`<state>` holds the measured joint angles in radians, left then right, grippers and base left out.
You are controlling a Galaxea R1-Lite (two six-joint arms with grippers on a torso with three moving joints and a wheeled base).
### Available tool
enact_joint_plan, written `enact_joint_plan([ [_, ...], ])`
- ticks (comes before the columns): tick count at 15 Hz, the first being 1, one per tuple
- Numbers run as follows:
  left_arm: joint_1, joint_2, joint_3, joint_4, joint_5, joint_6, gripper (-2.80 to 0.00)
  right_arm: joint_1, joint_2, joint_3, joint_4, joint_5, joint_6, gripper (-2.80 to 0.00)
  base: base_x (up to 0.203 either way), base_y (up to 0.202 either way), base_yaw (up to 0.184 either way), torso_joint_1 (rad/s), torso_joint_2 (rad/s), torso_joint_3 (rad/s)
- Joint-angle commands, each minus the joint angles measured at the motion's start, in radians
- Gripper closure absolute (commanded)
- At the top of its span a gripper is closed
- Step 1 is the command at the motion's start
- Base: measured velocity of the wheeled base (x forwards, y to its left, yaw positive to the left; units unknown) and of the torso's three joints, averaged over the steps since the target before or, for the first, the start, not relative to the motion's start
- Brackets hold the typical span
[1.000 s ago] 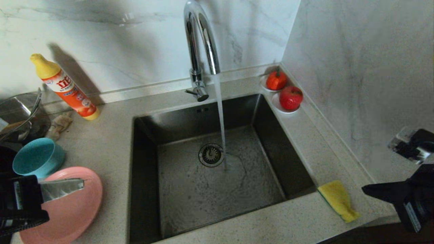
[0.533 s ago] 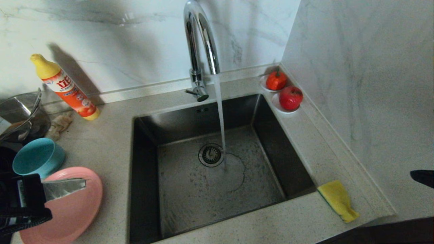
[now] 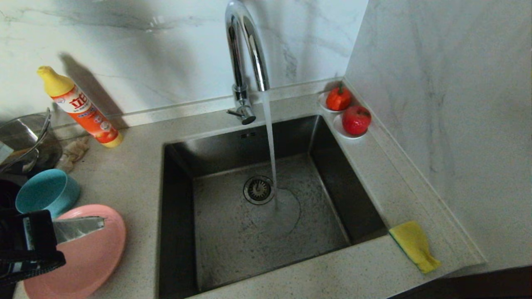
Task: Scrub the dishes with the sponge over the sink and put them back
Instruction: Turn off the faucet
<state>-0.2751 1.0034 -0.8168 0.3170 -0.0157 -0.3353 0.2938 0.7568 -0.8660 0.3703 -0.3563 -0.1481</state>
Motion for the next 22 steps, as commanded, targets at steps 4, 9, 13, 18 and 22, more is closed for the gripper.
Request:
enact_joint_plan([
  [4,-0.001,0.006,-0.007,0.002,-0.001,-0.001,0.0,-0.218,-0.169,0.06,0.004,0.013,-0.008,0.0,0.0,0.0,0.0,0.0,0.0,0.0],
  [9,-0.001,0.017,-0.016,0.001,0.002,0.001,0.0,-0.314,-0.324,0.165,0.004,0.123,-0.006,0.0,0.0,0.0,0.0,0.0,0.0,0.0],
  [13,0.0,0.01,-0.044,0.004,0.009,0.002,0.0,-0.333,-0.43,0.208,0.007,0.167,0.001,0.0,0.0,0.0,0.0,0.0,0.0,0.0],
  [18,0.0,0.0,-0.05,0.007,0.014,0.002,0.0,-0.328,-0.544,0.321,-0.005,0.17,0.159,0.0,0.0,0.0,0.0,0.0,0.0,0.0],
  [22,0.0,0.0,-0.075,0.01,0.016,0.004,0.0,-0.309,-0.623,0.456,-0.007,0.136,0.179,0.0,0.0,0.0,0.0,0.0,0.0,0.0],
])
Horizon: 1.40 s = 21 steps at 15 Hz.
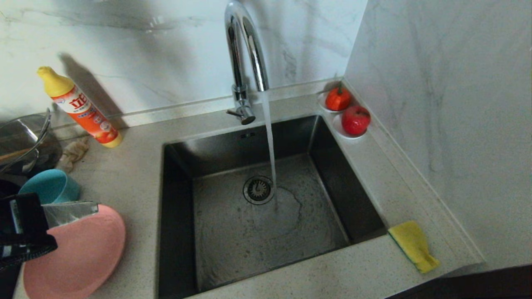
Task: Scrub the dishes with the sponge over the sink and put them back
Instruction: Turn off the faucet
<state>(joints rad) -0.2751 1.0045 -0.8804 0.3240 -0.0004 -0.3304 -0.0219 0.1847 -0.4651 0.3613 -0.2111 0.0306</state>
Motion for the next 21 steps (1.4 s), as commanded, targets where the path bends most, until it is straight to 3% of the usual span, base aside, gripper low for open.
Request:
enact_joint_plan([
  [1,0.001,0.002,-0.02,0.004,0.0,0.001,0.0,0.01,-0.07,0.096,0.001,-0.018,0.001,0.0,0.0,0.0,0.0,0.0,0.0,0.0],
  [4,-0.001,0.011,-0.023,-0.002,-0.001,0.002,0.0,0.011,-0.081,0.162,-0.007,-0.076,0.019,0.0,0.0,0.0,0.0,0.0,0.0,0.0],
  [7,-0.001,0.034,-0.027,-0.006,-0.001,0.001,0.0,0.012,-0.083,0.195,-0.049,-0.026,0.006,0.0,0.0,0.0,0.0,0.0,0.0,0.0],
  [13,-0.001,0.031,-0.02,-0.007,-0.005,0.004,0.0,0.013,-0.18,0.303,-0.117,-0.048,0.009,0.0,0.0,0.0,0.0,0.0,0.0,0.0],
  [16,-0.001,0.022,-0.02,-0.008,-0.006,0.0,0.0,0.013,-0.18,0.391,-0.28,0.024,-0.083,0.0,0.0,0.0,0.0,0.0,0.0,0.0],
  [18,-0.001,0.004,-0.021,-0.007,-0.004,-0.002,0.0,0.013,-0.18,0.414,-0.323,0.14,-0.131,0.0,0.0,0.0,0.0,0.0,0.0,0.0],
  [21,-0.001,-0.02,-0.023,-0.007,-0.003,-0.004,0.0,0.013,-0.18,0.439,-0.376,0.169,-0.181,0.0,0.0,0.0,0.0,0.0,0.0,0.0],
])
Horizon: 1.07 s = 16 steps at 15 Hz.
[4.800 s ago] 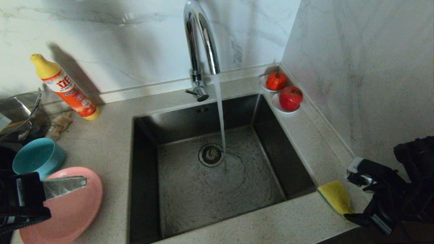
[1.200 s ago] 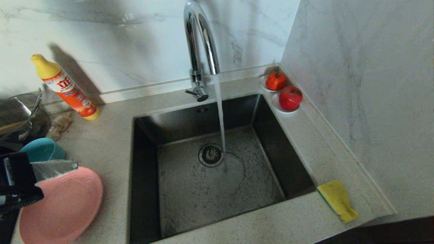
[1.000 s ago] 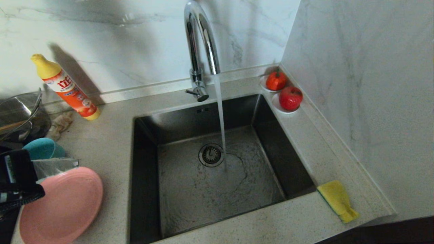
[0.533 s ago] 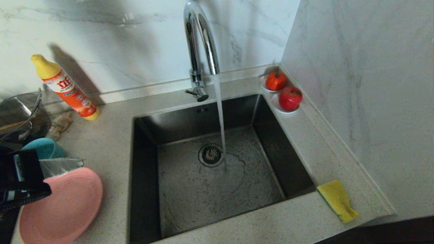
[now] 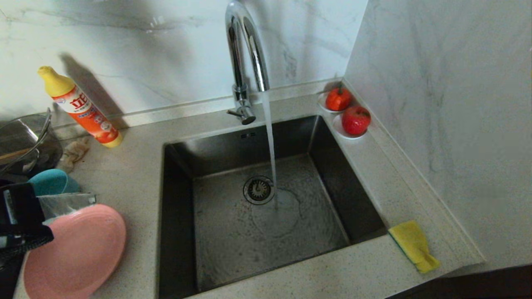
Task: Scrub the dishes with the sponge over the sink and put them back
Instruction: Turn off the faucet
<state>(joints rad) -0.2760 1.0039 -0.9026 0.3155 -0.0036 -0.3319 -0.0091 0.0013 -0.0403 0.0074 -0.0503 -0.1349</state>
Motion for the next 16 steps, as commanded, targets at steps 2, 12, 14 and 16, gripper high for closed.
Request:
enact_joint_plan([
  [2,0.0,-0.04,0.005,0.002,-0.006,-0.003,0.0,0.0,0.003,0.019,-0.042,0.009,-0.014,0.0,0.0,0.0,0.0,0.0,0.0,0.0],
  [12,0.0,-0.079,0.027,0.01,-0.003,-0.006,0.0,0.001,0.003,0.04,-0.017,0.03,0.155,0.0,0.0,0.0,0.0,0.0,0.0,0.0],
  [14,0.0,-0.084,0.028,0.011,-0.006,-0.006,0.0,0.001,0.003,0.04,-0.017,0.03,0.155,0.0,0.0,0.0,0.0,0.0,0.0,0.0],
  [16,0.0,-0.091,0.046,0.01,-0.011,-0.004,0.0,0.001,0.003,0.04,-0.017,0.03,0.155,0.0,0.0,0.0,0.0,0.0,0.0,0.0],
])
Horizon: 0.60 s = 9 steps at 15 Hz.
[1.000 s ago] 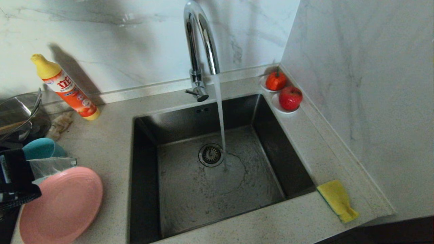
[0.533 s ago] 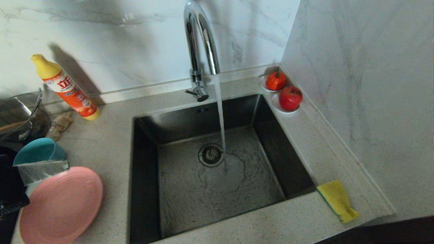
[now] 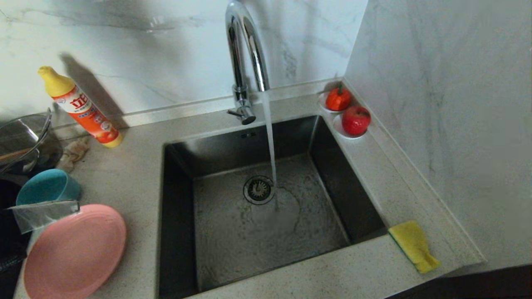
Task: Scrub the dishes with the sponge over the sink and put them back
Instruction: Turn off the faucet
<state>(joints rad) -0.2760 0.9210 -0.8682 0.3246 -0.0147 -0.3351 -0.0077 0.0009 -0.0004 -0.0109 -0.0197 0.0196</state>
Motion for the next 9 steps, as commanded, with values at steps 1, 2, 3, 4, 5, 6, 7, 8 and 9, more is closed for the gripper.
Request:
enact_joint_plan([
  [1,0.0,0.0,0.021,0.001,-0.002,0.0,0.0,0.0,0.004,0.0,0.002,0.0,0.0,0.0,0.0,0.0,0.0,0.0,0.0,0.0],
  [2,0.0,0.019,0.026,0.0,-0.004,0.002,0.0,0.0,0.004,0.0,0.002,0.0,0.0,0.0,0.0,0.0,0.0,0.0,0.0,0.0],
  [3,-0.001,0.055,0.027,-0.001,-0.012,0.003,0.0,0.0,0.004,0.0,0.002,0.0,0.0,0.0,0.0,0.0,0.0,0.0,0.0,0.0],
  [4,-0.001,0.093,0.024,-0.003,-0.031,0.003,0.0,0.0,0.004,0.0,0.002,0.0,0.0,0.0,0.0,0.0,0.0,0.0,0.0,0.0],
  [5,0.0,0.142,0.013,-0.004,-0.06,0.003,0.0,0.0,0.004,0.0,0.002,0.0,0.0,0.0,0.0,0.0,0.0,0.0,0.0,0.0],
  [6,-0.001,0.187,-0.004,-0.005,-0.095,0.002,0.0,0.0,0.004,0.0,0.002,0.0,0.0,0.0,0.0,0.0,0.0,0.0,0.0,0.0],
  [7,-0.003,0.23,-0.019,-0.006,-0.137,0.002,0.0,0.0,0.004,0.0,0.002,0.0,0.0,0.0,0.0,0.0,0.0,0.0,0.0,0.0],
  [8,-0.004,0.274,-0.042,-0.007,-0.182,0.001,0.0,0.0,0.004,0.0,0.002,0.0,0.0,0.0,0.0,0.0,0.0,0.0,0.0,0.0],
  [9,-0.006,0.319,-0.073,-0.007,-0.216,-0.001,0.0,0.0,0.004,0.0,0.002,0.0,0.0,0.0,0.0,0.0,0.0,0.0,0.0,0.0],
])
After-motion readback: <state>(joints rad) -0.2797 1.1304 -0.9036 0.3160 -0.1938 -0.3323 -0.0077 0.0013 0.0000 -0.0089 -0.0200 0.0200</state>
